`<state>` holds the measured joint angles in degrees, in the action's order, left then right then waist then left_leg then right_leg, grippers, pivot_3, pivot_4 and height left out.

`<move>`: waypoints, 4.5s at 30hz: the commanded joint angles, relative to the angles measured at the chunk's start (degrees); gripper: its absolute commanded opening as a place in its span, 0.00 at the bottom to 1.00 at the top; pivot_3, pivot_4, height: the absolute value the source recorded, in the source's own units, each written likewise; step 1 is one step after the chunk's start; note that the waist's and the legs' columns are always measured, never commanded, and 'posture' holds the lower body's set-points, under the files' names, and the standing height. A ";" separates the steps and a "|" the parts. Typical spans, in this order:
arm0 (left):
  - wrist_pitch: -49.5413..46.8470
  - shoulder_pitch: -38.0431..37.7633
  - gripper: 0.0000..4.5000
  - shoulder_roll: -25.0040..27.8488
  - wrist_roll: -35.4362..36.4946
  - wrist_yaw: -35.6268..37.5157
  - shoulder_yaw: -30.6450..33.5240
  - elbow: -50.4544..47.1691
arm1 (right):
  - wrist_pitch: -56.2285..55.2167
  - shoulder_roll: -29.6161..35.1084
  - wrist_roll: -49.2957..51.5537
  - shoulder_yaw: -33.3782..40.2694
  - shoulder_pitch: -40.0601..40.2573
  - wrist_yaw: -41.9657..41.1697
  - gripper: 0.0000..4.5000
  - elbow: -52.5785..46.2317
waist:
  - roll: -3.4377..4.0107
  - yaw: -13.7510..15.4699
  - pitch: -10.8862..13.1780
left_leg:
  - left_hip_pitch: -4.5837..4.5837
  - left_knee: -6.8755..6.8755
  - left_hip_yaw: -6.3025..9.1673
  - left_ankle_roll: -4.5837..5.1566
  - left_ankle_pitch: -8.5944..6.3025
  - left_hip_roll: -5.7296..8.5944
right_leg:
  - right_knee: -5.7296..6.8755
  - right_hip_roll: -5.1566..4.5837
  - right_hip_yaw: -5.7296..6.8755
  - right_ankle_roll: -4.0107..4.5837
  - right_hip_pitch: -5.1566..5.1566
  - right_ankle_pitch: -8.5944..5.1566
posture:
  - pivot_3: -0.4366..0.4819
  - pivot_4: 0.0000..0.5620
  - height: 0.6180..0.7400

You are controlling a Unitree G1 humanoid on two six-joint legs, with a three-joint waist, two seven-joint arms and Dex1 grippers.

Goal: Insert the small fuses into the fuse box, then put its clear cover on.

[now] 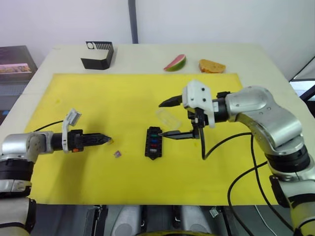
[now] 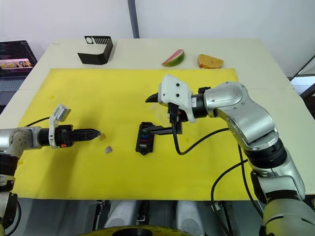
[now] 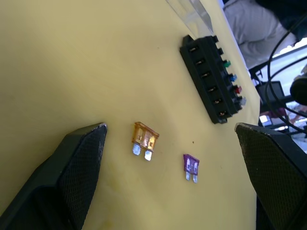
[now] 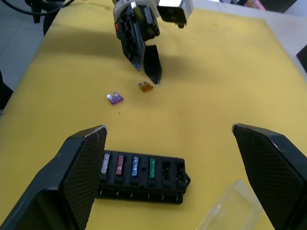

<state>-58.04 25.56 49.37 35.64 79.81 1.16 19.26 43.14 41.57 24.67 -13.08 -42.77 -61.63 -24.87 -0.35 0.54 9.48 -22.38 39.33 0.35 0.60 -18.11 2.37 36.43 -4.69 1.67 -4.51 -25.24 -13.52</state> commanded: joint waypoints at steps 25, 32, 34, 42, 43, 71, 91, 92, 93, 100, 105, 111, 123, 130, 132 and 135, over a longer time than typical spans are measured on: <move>3.55 0.62 0.54 -0.71 -6.07 2.79 -4.02 10.02 | -1.22 1.10 -2.02 -0.99 0.49 1.53 1.00 -1.49 | 0.01 -0.46 -0.02 | 0.06 0.00 -0.03 0.25 -0.13 -0.01 | 0.09 0.04 0.01 0.00 0.00 0.00 | 0.48 0.27 1.00; 2.93 -0.10 0.17 -0.30 -5.68 2.85 -3.28 9.44 | -1.98 0.98 -2.54 -1.66 0.58 1.22 1.00 -1.10 | 0.01 -1.18 -0.02 | 0.09 0.00 -0.03 0.20 -0.11 -0.02 | 0.23 0.03 0.01 0.00 -0.06 -0.01 | 0.48 0.27 1.00; 2.86 -0.22 0.17 -0.18 -5.72 2.68 -2.93 9.65 | -2.53 0.99 -3.06 -2.12 0.57 1.11 1.00 -0.72 | 0.01 -1.18 -0.02 | 0.09 0.00 -0.03 0.20 -0.11 -0.02 | 0.23 0.03 0.01 0.00 -0.06 -0.01 | 0.48 0.27 1.00; 2.88 -0.26 0.01 0.27 -5.65 2.59 -1.97 9.86 | -3.42 0.26 -4.05 -2.85 0.27 0.95 1.00 0.27 | 0.01 -1.24 -0.02 | 0.09 -0.01 -0.03 0.18 -0.10 -0.02 | 0.26 0.02 0.00 0.00 -0.09 -0.01 | 0.48 0.27 1.00; 2.95 -0.29 0.01 0.36 -5.68 2.59 -1.94 9.71 | -3.59 0.15 -4.19 -3.00 0.24 0.98 1.00 0.41 | 0.01 -1.26 -0.02 | 0.09 -0.01 -0.03 0.18 -0.10 -0.02 | 0.26 0.02 0.00 0.00 -0.09 -0.01 | 0.48 0.27 1.00; -11.56 0.72 0.00 -5.70 28.40 -16.37 16.93 -36.89 | 43.80 -16.12 33.81 22.56 -6.80 13.76 0.81 11.36 | -0.03 -1.25 0.01 | -0.02 -0.03 0.03 -0.09 0.05 -0.04 | 0.19 -0.06 -0.01 0.01 -0.14 -0.01 | 0.48 0.27 1.00; -8.47 3.04 0.00 -6.30 31.98 -20.82 13.69 -35.95 | 47.98 -23.51 41.00 23.70 -8.32 25.69 0.34 11.81 | -0.03 -1.32 0.01 | -0.01 -0.04 0.03 -0.12 0.07 -0.03 | 0.21 0.00 -0.01 0.01 -0.14 -0.01 | 0.48 0.27 1.00; -8.44 2.99 0.00 -6.19 32.06 -20.82 13.65 -35.87 | 48.05 -23.49 41.47 23.59 -8.25 25.88 0.23 11.51 | -0.04 -1.33 0.01 | -0.01 -0.04 0.02 -0.12 0.07 -0.03 | 0.21 0.00 -0.01 0.01 -0.14 -0.01 | 0.48 0.27 1.00; -8.40 2.96 0.00 -6.09 32.12 -20.80 13.63 -35.80 | 48.08 -23.47 41.86 23.49 -8.20 26.06 0.23 11.29 | -0.03 -1.34 0.01 | -0.01 -0.04 0.03 -0.12 0.07 -0.03 | 0.21 0.01 -0.01 0.01 -0.14 -0.01 | 0.48 0.27 1.00; -7.97 2.94 0.00 -5.56 32.07 -20.50 13.26 -35.40 | 47.71 -23.44 44.12 23.04 -7.88 27.84 0.23 10.90 | -0.04 -1.33 0.01 | -0.01 -0.04 0.02 -0.12 0.07 -0.03 | 0.20 0.01 -0.01 0.01 -0.14 -0.01 | 0.48 0.27 1.00; -7.78 3.00 0.00 -5.30 31.82 -20.24 13.02 -35.24 | 47.02 -23.49 45.25 22.63 -7.60 28.87 0.23 10.75 | -0.03 -1.33 0.01 | -0.01 -0.04 0.02 -0.11 0.07 -0.03 | 0.20 0.01 -0.01 0.01 -0.14 -0.01 | 0.48 0.27 1.00; -7.58 2.91 0.00 -5.16 31.93 -20.13 12.83 -35.27 | 46.11 -23.76 46.42 22.23 -7.36 30.04 0.23 10.70 | -0.03 -1.32 0.01 | -0.01 -0.04 0.02 -0.11 0.06 -0.03 | 0.20 0.01 -0.01 0.01 -0.13 -0.01 | 0.48 0.27 1.00; -7.19 2.54 0.00 -5.69 32.37 -21.03 12.96 -35.41 | 44.61 -23.18 48.02 20.66 -6.89 31.36 0.23 10.57 | -0.03 -1.34 0.01 | -0.01 -0.05 0.02 -0.08 0.05 -0.03 | 0.18 0.01 -0.01 0.01 -0.14 -0.01 | 0.48 0.27 1.00; -6.98 1.92 0.00 -5.39 32.52 -21.11 12.80 -35.53 | 44.01 -22.85 48.71 20.27 -6.93 31.89 0.01 10.83 | -0.03 -1.36 0.01 | -0.01 -0.06 0.02 -0.05 0.03 -0.03 | 0.16 0.01 -0.01 0.01 -0.13 -0.01 | 0.48 0.27 1.00; -6.79 1.61 0.00 -5.09 32.24 -20.83 12.71 -35.50 | 44.01 -22.70 48.73 20.13 -6.98 31.94 0.01 10.78 | -0.03 -1.35 0.01 | -0.01 -0.07 0.02 -0.04 0.03 -0.03 | 0.16 0.01 -0.01 0.01 -0.13 -0.01 | 0.48 0.27 1.00; -5.96 1.27 0.00 -4.10 30.50 -20.60 12.24 -35.57 | 44.17 -22.24 48.54 19.83 -7.52 31.90 0.01 10.65 | -0.03 -1.34 0.01 | -0.01 -0.08 0.02 -0.03 0.02 -0.03 | 0.13 0.01 -0.01 0.01 -0.13 -0.01 | 0.48 0.27 1.00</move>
<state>-65.34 27.06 44.11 67.37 59.22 13.19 -15.85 88.15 19.17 71.03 6.76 -49.17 -29.21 -12.44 -0.39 -0.80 9.49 -22.39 39.25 0.38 0.57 -18.09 2.33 36.56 -4.68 1.66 -4.50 -25.37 -13.53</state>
